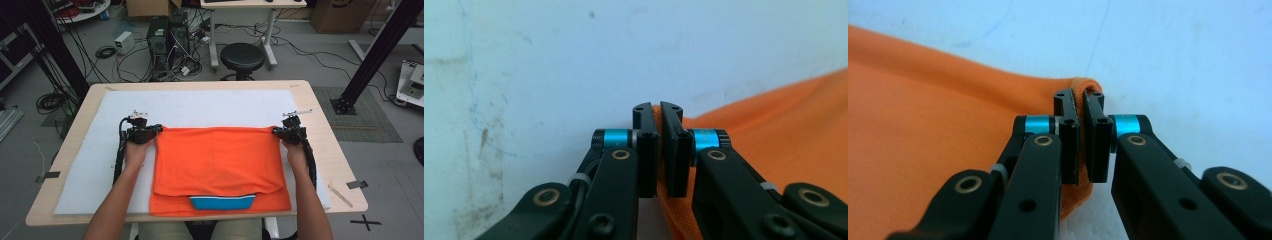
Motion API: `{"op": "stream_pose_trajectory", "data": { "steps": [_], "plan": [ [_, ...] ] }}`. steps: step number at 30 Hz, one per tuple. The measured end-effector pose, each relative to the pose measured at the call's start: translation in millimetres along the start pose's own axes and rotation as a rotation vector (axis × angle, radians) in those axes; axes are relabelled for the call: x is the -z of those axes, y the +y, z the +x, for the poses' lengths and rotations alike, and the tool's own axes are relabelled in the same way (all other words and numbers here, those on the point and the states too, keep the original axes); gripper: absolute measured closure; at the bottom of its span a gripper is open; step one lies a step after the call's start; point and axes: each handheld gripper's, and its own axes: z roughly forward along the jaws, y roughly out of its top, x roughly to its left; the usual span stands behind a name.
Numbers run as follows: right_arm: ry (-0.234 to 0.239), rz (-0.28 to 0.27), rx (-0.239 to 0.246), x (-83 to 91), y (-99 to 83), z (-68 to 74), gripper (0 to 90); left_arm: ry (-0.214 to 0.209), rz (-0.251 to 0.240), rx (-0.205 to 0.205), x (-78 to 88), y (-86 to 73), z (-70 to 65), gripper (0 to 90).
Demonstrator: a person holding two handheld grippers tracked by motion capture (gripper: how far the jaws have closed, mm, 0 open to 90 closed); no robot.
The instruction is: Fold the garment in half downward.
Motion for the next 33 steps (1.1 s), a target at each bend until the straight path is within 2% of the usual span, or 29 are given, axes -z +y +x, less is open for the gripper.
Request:
{"op": "stream_pose_trajectory", "data": {
  "steps": [2,5,9,11,13,16,19,20,22,24,28,29,30,31,33],
  "plan": [
    [-0.023,-0.031,0.011,3.4,2.0,0.5,87.4,0.003,-0.026,0.003,0.5,4.4,-0.7,85.8],
    [-0.05,-0.07,0.021,5.1,5.2,-1.0,87.5,-0.008,-0.09,0.02,-0.2,8.3,-0.3,85.9],
    [-0.05,-0.109,-0.001,2.0,13.4,-7.2,87.4,-0.026,-0.127,0.049,-6.3,6.0,6.7,85.8],
    [-0.054,-0.112,-0.001,-1.5,19.1,-8.3,87.4,-0.029,-0.152,0.046,-9.4,5.3,8.5,85.7],
    [-0.07,-0.123,0.011,-5.2,23.6,-8.0,87.3,-0.023,-0.172,0.011,-13.1,4.7,9.6,85.7],
    [-0.084,-0.125,0.0,-9.6,28.5,-8.3,87.2,-0.036,-0.154,0.02,-17.4,12.4,11.4,85.7],
    [-0.105,-0.131,-0.005,-12.2,31.7,-9.6,87.3,-0.031,-0.183,-0.011,-21.1,22.6,7.6,85.7],
    [-0.111,-0.135,-0.011,-12.7,32.7,-10.4,87.2,-0.034,-0.163,-0.01,-23.7,26.5,7.6,85.7],
    [-0.117,-0.139,-0.022,-13.9,34.1,-12.9,87.2,-0.035,-0.155,-0.014,-27.9,32.0,7.5,85.7],
    [-0.12,-0.145,-0.037,-15.9,34.6,-15.0,87.2,-0.034,-0.184,-0.025,-30.9,33.1,7.4,85.6],
    [-0.129,-0.145,-0.043,-21.8,33.8,-15.1,86.8,-0.039,-0.141,0.009,-37.7,29.0,12.5,84.5],
    [-0.13,-0.138,-0.037,-23.2,33.5,-14.5,86.2,-0.038,-0.138,0.029,-38.5,28.0,12.4,80.5],
    [-0.137,-0.133,-0.036,-24.3,33.1,-12.5,84.6,-0.039,-0.127,0.049,-38.8,27.7,13.3,70.0],
    [-0.144,-0.131,-0.034,-24.9,32.8,-11.3,79.5,-0.039,-0.116,0.058,-38.1,27.3,13.8,61.1],
    [-0.133,-0.138,-0.07,-23.9,32.5,-10.5,61.4,-0.042,-0.091,0.066,-34.4,26.3,14.4,49.3]
  ]
}}
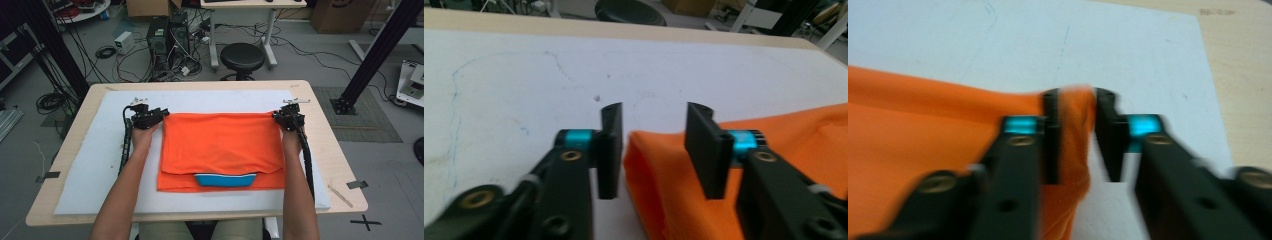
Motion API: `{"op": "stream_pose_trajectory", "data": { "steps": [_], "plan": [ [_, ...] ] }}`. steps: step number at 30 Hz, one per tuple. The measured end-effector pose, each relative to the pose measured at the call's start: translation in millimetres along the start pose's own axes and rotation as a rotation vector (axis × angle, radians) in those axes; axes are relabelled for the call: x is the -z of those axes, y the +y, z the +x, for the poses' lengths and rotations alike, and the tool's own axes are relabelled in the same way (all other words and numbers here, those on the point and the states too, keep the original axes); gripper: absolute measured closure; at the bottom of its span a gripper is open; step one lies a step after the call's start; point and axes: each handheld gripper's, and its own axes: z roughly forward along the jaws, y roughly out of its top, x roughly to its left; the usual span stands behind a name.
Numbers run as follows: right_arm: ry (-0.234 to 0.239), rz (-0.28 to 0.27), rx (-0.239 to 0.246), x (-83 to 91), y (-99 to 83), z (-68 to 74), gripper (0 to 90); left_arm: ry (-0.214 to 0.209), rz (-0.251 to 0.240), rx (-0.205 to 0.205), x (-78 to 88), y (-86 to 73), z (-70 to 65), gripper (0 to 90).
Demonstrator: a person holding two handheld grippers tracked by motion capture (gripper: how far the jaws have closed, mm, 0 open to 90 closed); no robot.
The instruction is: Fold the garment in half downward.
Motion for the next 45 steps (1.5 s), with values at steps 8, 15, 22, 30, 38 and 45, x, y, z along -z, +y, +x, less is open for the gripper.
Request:
{"op": "stream_pose_trajectory", "data": {
  "steps": [8,15,22,30,38,45],
  "plan": [
    [0.049,-0.032,0.025,27.0,-7.7,9.1,49.9,-0.036,-0.039,-0.032,34.5,-15.3,-10.2,46.7],
    [0.109,-0.039,0.065,54.1,-26.7,13.0,53.0,-0.085,-0.025,-0.055,61.5,-32.5,-22.6,41.4],
    [0.16,-0.049,0.101,79.3,-51.8,19.6,54.7,-0.142,-0.007,-0.116,84.6,-54.2,-44.3,42.0],
    [0.188,-0.037,0.127,99.8,-85.1,29.8,53.3,-0.21,0.035,-0.122,98.5,-72.9,-58.4,35.4],
    [0.181,-0.035,0.152,117.9,-99.9,26.7,59.6,-0.172,0.079,-0.181,112.0,-89.2,-71.7,51.5],
    [0.196,0.001,0.184,134.8,-115.4,31.7,66.0,-0.156,0.117,-0.195,118.2,-93.1,-73.0,63.8]
  ]
}}
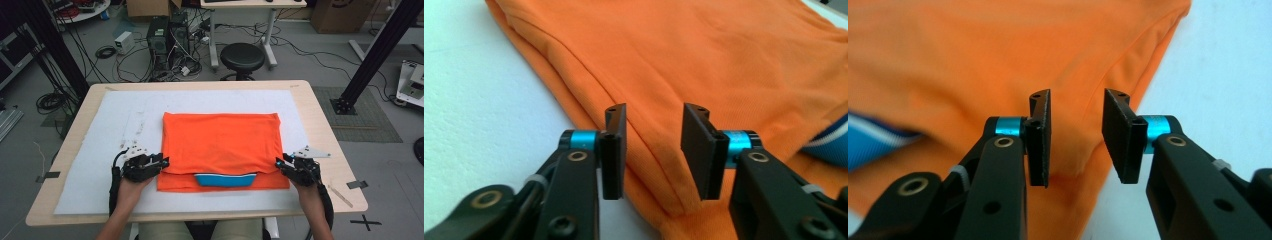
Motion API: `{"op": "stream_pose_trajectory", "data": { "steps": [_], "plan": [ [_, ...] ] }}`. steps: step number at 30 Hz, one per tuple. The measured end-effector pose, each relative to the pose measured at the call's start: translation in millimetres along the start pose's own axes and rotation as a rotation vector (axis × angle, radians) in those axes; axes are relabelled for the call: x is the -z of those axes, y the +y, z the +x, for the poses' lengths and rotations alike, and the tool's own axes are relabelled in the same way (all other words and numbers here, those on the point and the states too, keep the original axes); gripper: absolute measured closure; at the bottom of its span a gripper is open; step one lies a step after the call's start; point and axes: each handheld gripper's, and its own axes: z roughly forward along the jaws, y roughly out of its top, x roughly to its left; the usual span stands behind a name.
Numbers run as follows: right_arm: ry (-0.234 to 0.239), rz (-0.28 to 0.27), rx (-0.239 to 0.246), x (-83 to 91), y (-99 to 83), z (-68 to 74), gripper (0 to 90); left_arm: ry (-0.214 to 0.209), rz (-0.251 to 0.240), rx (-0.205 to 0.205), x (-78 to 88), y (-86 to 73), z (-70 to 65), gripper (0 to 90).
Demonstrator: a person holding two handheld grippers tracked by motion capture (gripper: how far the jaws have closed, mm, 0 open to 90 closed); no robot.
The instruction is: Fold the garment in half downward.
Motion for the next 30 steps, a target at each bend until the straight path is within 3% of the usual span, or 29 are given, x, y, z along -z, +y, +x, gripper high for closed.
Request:
{"op": "stream_pose_trajectory", "data": {
  "steps": [5,9,13,17,25,29,30],
  "plan": [
    [0.01,0.058,0.019,-7.5,-6.2,5.4,71.3,-0.001,0.046,-0.023,-2.5,-0.9,-5.7,63.5],
    [0.0,0.084,0.044,-13.7,-7.1,6.1,79.2,0.029,0.089,-0.058,-6.1,-0.7,-10.7,64.7],
    [-0.009,0.084,0.056,-12.1,-6.2,5.6,83.7,0.077,0.112,-0.129,-8.3,-1.1,-19.0,81.6],
    [-0.01,0.064,0.052,-7.5,-4.6,5.4,84.4,0.077,0.098,-0.117,-6.2,-1.4,-18.6,85.4],
    [-0.002,0.0,0.03,14.2,2.0,2.2,84.4,-0.016,0.032,-0.049,18.5,3.0,-13.4,85.7],
    [0.032,0.037,0.019,19.3,2.3,2.2,82.8,-0.023,0.028,-0.034,22.4,-0.2,-12.5,84.3],
    [0.043,0.054,0.009,17.6,1.0,1.3,79.6,-0.014,0.037,-0.032,21.2,-1.1,-11.8,78.3]
  ]
}}
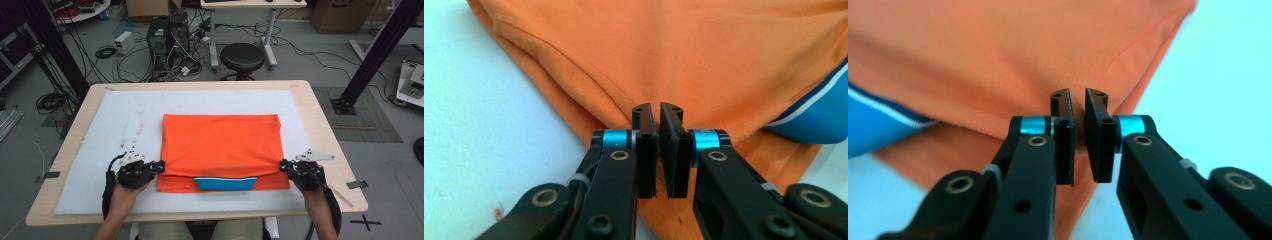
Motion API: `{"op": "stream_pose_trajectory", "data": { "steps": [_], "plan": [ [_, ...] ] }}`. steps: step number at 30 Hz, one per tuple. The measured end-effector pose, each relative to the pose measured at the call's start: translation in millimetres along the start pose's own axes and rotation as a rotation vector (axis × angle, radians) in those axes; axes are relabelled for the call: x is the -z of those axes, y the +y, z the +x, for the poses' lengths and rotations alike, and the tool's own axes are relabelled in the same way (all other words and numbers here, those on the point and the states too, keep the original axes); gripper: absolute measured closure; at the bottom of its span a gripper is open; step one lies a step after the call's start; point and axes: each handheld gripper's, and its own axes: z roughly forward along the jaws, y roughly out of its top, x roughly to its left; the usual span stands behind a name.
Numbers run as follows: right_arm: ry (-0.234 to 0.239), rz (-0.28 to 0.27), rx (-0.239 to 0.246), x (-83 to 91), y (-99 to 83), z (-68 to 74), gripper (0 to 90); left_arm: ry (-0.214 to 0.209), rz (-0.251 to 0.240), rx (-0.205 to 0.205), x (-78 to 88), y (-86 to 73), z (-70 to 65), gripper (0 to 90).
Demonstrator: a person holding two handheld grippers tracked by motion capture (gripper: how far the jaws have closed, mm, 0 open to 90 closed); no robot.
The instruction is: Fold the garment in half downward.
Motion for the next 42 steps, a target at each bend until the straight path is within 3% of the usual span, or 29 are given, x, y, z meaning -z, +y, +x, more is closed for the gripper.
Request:
{"op": "stream_pose_trajectory", "data": {
  "steps": [2,4,8,12,14,17,19,22,25,27,30,35,37,38,40,42],
  "plan": [
    [-0.01,-0.002,-0.017,-2.9,-3.1,-1.8,69.0,0.032,0.004,0.019,-3.7,-0.6,1.7,55.2],
    [-0.009,-0.028,-0.059,-3.8,-2.2,-6.0,62.7,0.049,-0.007,0.028,-6.6,-0.3,4.0,45.6],
    [-0.061,-0.064,-0.096,-11.3,6.6,-12.5,53.7,0.077,0.002,0.063,-16.9,3.4,11.6,38.5],
    [-0.081,-0.022,-0.129,-36.2,13.7,-19.8,47.3,0.088,0.041,0.079,-29.4,4.8,15.1,38.1],
    [-0.085,0.005,-0.144,-49.4,17.3,-23.2,46.6,0.098,0.068,0.073,-31.9,5.8,14.4,38.6],
    [-0.094,0.044,-0.166,-63.6,20.7,-27.3,46.4,0.104,0.068,0.085,-31.6,5.7,15.6,42.7],
    [-0.067,0.041,-0.184,-64.7,21.5,-28.7,58.0,0.113,0.07,0.085,-31.9,5.7,15.2,46.1],
    [-0.018,0.035,-0.167,-63.2,20.7,-27.7,76.5,0.122,0.067,0.083,-32.3,5.6,14.3,55.2],
    [0.0,0.026,-0.179,-60.7,19.0,-31.3,84.2,0.106,0.067,0.066,-32.7,5.3,10.0,73.5],
    [-0.024,0.021,-0.159,-58.5,18.0,-32.5,86.3,0.111,0.066,0.056,-33.9,5.5,6.3,80.2],
    [-0.073,0.025,-0.132,-56.3,17.8,-32.7,87.2,0.112,0.061,0.066,-35.6,6.3,5.1,82.2],
    [-0.074,0.019,-0.15,-54.8,17.6,-35.3,87.1,0.105,0.054,0.082,-36.9,7.3,5.3,82.6],
    [-0.064,0.004,-0.148,-54.2,18.1,-33.7,81.4,0.095,0.041,0.101,-35.3,6.7,7.5,81.6],
    [-0.06,-0.013,-0.151,-52.9,18.4,-33.0,71.7,0.091,0.029,0.102,-34.2,6.7,8.8,78.2],
    [-0.084,-0.055,-0.154,-48.4,19.8,-32.1,56.0,0.101,-0.007,0.092,-31.2,7.1,11.6,60.6],
    [-0.081,-0.101,-0.135,-42.6,21.7,-31.8,47.1,0.106,-0.062,0.084,-26.6,8.0,16.8,47.6]
  ]
}}
